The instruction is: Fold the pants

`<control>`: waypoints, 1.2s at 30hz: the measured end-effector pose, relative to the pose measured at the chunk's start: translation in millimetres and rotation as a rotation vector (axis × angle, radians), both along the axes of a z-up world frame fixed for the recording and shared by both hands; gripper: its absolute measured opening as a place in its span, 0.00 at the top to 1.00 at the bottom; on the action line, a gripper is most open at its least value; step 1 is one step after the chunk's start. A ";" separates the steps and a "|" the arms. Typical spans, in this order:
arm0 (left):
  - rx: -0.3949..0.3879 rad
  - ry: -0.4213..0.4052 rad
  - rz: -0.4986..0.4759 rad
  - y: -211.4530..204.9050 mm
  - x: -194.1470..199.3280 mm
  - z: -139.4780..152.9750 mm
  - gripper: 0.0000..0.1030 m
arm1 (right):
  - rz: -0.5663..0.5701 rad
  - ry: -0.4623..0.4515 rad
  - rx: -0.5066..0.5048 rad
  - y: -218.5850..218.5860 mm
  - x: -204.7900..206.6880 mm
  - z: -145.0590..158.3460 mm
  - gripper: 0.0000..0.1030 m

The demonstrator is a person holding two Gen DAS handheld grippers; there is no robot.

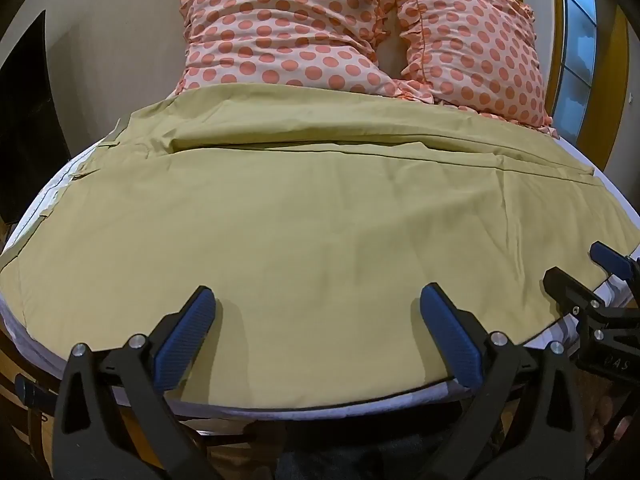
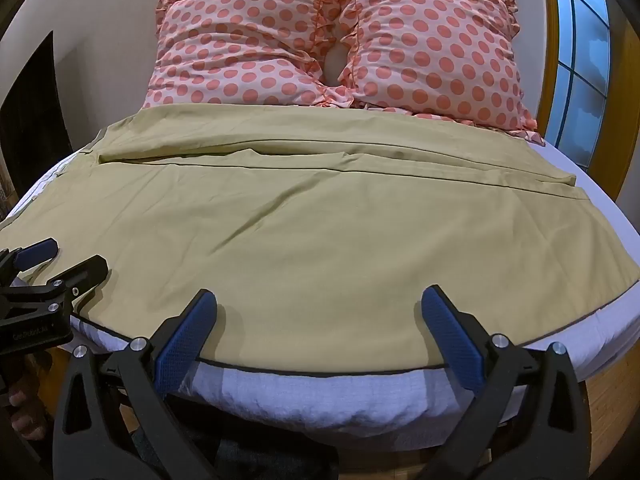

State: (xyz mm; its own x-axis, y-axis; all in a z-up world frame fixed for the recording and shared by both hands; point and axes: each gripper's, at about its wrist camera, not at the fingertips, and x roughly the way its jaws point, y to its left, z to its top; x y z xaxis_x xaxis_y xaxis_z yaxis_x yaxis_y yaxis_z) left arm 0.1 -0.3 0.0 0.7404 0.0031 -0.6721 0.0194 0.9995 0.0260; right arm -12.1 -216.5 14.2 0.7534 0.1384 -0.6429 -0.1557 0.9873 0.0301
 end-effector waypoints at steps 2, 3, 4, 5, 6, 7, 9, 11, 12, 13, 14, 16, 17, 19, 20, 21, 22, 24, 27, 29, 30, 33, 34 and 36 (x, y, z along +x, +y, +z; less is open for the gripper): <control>-0.001 0.002 0.000 0.0 0.2 0.0 0.02 | 0.000 -0.001 -0.001 0.1 -0.1 0.0 0.01; -0.001 0.000 0.000 -0.2 0.1 0.2 0.02 | -0.001 -0.002 -0.001 0.1 -0.2 0.0 0.01; 0.000 -0.002 0.000 -0.3 0.1 0.4 0.02 | -0.001 -0.003 -0.001 0.0 -0.3 0.0 0.01; -0.001 -0.003 0.001 -0.3 0.1 0.6 0.02 | -0.001 -0.001 -0.001 0.0 0.1 0.1 0.01; -0.001 -0.004 0.001 -0.4 0.0 0.9 0.02 | -0.001 -0.002 -0.001 0.0 0.2 0.3 0.01; -0.001 0.002 0.000 0.1 0.1 0.0 0.02 | -0.001 -0.002 -0.001 0.0 0.3 0.4 0.01; -0.001 0.001 0.000 0.1 0.1 0.0 0.02 | -0.001 -0.002 -0.002 -0.6 1.0 0.7 0.01; -0.001 0.001 0.000 0.0 0.1 0.0 0.02 | -0.001 -0.003 -0.002 -1.0 1.7 1.2 0.01; -0.001 0.002 0.000 0.0 0.3 0.2 0.02 | 0.000 -0.004 -0.002 -1.1 2.1 1.5 0.01; -0.001 0.003 0.000 -0.1 0.6 0.4 0.02 | 0.000 -0.004 -0.002 -1.3 2.5 1.8 0.01; -0.001 0.003 0.000 -0.2 1.0 0.6 0.02 | 0.001 -0.004 -0.002 -1.5 3.1 2.1 0.01; -0.001 0.002 0.000 -0.1 0.6 0.2 0.02 | -0.002 -0.005 -0.002 -0.1 0.5 0.9 0.01; -0.001 0.000 0.000 0.0 0.1 0.1 0.02 | -0.002 -0.005 -0.002 -0.2 0.7 1.0 0.01; -0.001 -0.001 0.000 0.1 -0.1 0.0 0.02 | -0.002 -0.006 -0.002 -0.1 0.5 0.9 0.01; -0.001 -0.002 0.000 0.0 -0.2 0.0 0.02 | -0.002 -0.006 -0.002 -0.2 0.4 0.9 0.01; -0.001 -0.002 0.000 0.0 -0.1 0.1 0.02 | -0.002 -0.007 -0.002 -0.2 0.4 0.9 0.01; -0.001 -0.001 0.000 0.0 0.0 0.1 0.02 | -0.002 -0.007 -0.002 -0.3 0.3 0.9 0.01; -0.001 -0.001 0.000 0.0 0.0 0.1 0.02 | -0.004 -0.009 -0.001 -0.6 0.0 1.0 0.01; -0.001 -0.002 0.000 0.0 0.0 0.1 0.02 | -0.006 -0.012 -0.001 -0.9 0.3 3.2 0.01; -0.001 -0.002 0.000 0.0 -0.1 0.1 0.02 | -0.006 -0.013 -0.001 -0.5 0.4 3.3 0.01; -0.001 -0.002 0.000 0.0 -0.1 0.1 0.02 | -0.006 -0.013 -0.001 -0.2 0.0 2.8 0.01; -0.001 -0.002 0.000 0.1 0.0 0.1 0.02 | -0.006 -0.014 0.000 -0.9 0.7 4.2 0.01; -0.001 -0.002 0.000 0.0 -0.1 0.1 0.02 | -0.006 -0.015 0.000 -0.7 0.4 3.7 0.01; 0.000 -0.003 0.000 0.0 -0.1 0.1 0.02 | -0.006 -0.015 0.000 -0.5 0.4 3.4 0.01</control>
